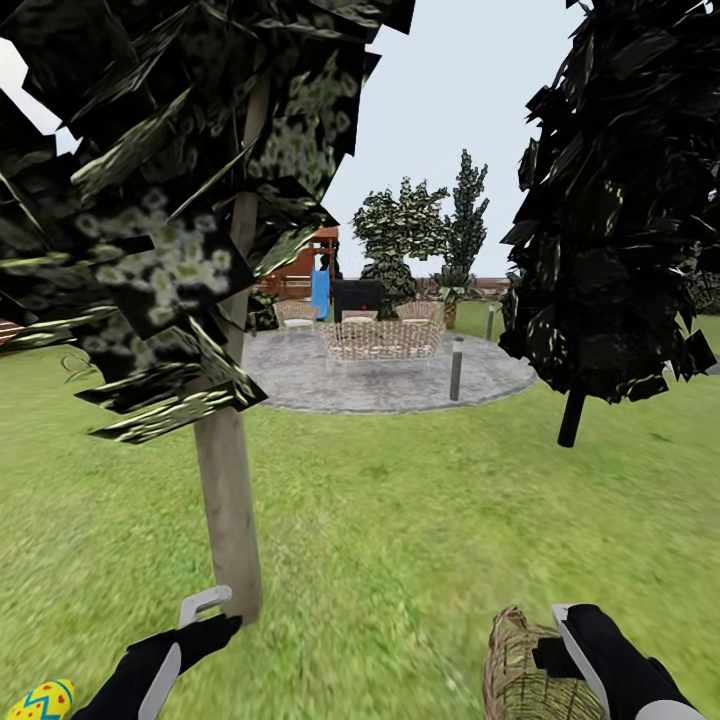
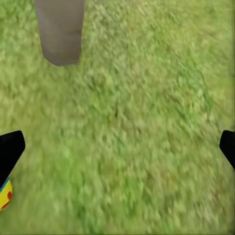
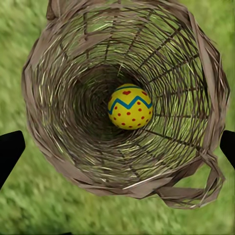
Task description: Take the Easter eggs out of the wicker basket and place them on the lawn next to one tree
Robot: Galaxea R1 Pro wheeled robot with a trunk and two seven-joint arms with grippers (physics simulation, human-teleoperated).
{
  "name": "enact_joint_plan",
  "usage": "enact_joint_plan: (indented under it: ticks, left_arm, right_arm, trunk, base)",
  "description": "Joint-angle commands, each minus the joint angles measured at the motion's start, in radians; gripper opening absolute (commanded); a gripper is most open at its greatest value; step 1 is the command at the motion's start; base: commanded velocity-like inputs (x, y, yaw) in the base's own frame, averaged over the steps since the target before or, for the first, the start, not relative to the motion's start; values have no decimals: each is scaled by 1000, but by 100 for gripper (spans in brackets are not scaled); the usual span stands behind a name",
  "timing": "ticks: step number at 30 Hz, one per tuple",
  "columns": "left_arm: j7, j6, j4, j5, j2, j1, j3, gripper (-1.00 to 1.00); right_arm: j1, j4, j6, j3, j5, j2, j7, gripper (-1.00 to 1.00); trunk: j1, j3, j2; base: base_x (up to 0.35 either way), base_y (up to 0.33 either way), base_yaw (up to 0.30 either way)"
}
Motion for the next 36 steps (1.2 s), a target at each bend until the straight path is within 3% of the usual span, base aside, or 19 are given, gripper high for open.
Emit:
enact_joint_plan:
  ticks: [1, 14, 36]
  left_arm:
    - [-3, 7, -1, 8, 0, 0, 3, 100]
    - [-5, 5, -1, 8, -3, 0, 3, 100]
    - [-7, 7, 0, 7, -8, -1, 3, 100]
  right_arm:
    - [0, -1, 4, 0, 0, 0, -2, 100]
    - [0, -1, 5, 0, 0, 1, -2, 100]
    - [0, -1, 4, -1, 0, -3, -2, 100]
  trunk:
    - [0, -1, -1]
    - [0, -1, -1]
    - [84, -70, -155]
  base:
    - [45, -10, 0]
    - [39, -1, 0]
    - [0, 0, 0]
